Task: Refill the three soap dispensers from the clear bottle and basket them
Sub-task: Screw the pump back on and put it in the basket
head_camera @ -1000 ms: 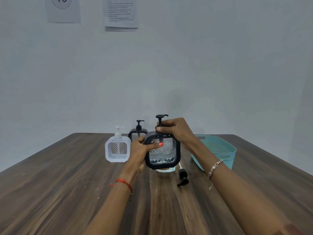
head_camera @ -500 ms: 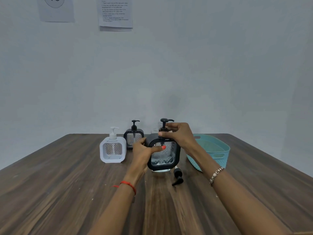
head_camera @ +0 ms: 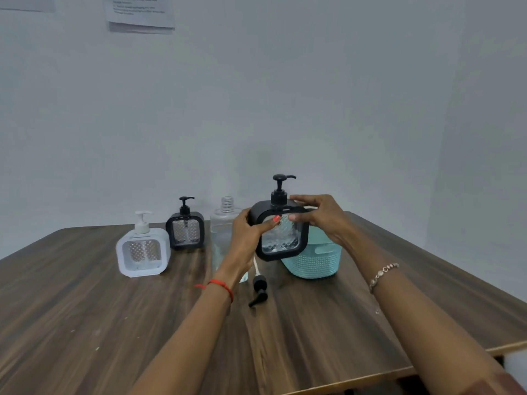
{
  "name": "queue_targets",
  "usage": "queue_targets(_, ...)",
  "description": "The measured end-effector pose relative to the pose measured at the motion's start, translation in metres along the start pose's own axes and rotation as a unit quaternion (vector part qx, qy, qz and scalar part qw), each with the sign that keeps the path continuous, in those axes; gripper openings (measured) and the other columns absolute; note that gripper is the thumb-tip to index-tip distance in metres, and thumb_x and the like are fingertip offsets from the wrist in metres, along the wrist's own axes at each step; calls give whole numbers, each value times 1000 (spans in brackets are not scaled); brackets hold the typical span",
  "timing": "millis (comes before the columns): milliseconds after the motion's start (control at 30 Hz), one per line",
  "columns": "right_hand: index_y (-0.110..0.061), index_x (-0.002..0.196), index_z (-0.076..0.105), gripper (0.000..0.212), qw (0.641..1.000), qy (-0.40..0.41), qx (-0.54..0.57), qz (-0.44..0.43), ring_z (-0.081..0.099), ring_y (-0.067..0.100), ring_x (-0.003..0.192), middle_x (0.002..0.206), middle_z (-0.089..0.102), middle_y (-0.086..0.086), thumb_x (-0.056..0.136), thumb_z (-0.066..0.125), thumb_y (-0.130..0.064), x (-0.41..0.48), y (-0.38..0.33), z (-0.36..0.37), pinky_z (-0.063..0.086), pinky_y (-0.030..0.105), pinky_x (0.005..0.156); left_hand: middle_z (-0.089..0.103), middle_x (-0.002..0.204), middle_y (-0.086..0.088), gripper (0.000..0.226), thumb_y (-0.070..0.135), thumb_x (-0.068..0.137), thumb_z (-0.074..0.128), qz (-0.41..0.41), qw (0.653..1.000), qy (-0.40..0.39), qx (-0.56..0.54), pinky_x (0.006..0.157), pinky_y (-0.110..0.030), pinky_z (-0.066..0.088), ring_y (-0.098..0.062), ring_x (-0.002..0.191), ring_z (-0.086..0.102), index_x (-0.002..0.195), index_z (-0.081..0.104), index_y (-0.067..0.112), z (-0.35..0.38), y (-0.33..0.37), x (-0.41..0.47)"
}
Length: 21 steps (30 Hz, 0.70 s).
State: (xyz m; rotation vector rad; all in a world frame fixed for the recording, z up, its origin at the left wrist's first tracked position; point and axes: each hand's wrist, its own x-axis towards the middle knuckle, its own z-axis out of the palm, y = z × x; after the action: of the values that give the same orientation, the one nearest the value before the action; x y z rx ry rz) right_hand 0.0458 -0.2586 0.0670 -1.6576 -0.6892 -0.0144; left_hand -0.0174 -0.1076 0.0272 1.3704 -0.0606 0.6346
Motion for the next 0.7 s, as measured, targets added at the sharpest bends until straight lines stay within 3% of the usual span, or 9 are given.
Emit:
queue_targets(167, -1, 124, 56, 57, 999, 35, 1, -40, 62, 17, 91, 107, 61, 7, 70, 70, 12, 16, -6, -34, 55, 13, 64, 64, 110, -1, 46, 11, 80, 71, 60, 996, -8, 67, 85, -26, 51, -15, 99, 62, 121, 52, 9, 37, -5, 29)
queue_targets(300, -1, 124, 57, 56, 996, 57, -11, -63, 61, 16, 97, 110, 62, 4, 71, 69, 12, 29, 3, -54, 54, 12, 65, 61, 102, 10, 37, 13, 84, 67, 80, 993, -27, 86, 69, -5, 48, 0, 91, 59, 117, 51, 16, 62, -12, 42)
queue_targets(367, -2, 123, 57, 54, 996, 63, -8, -63, 61, 16, 99, 112, 63, 5, 72, 69, 12, 34, 13, -62, 55, 12, 69, 60, 104, 8, 38, 14, 85, 66, 82, 991, -26, 103, 68, -3, 46, -2, 91, 58, 119, 50, 14, 70, -20, 48)
queue_targets(467, -2, 122, 58, 51, 996, 62, -10, -63, 62, 16, 99, 112, 64, 7, 74, 67, 11, 38, 30, -69, 55, 14, 77, 59, 110, 4, 37, 15, 86, 65, 76, 988, -24, 130, 75, -11, 45, -9, 98, 56, 120, 50, 12, 78, -33, 52)
queue_targets(600, -5, 123, 59, 48, 996, 48, -55, -46, 61, 15, 101, 113, 64, 7, 77, 67, 7, 40, 50, -72, 52, 23, 89, 60, 115, -5, 37, 19, 86, 66, 41, 984, -24, 170, 91, -31, 46, -19, 106, 57, 117, 48, 8, 81, -54, 55)
queue_targets(700, -7, 123, 59, 48, 993, 41, -105, -23, 58, 16, 107, 119, 64, 10, 78, 66, 6, 40, 64, -71, 47, 28, 94, 61, 108, -5, 36, 23, 84, 68, 23, 976, -28, 214, 85, -32, 46, -20, 102, 58, 110, 49, 8, 79, -67, 54)
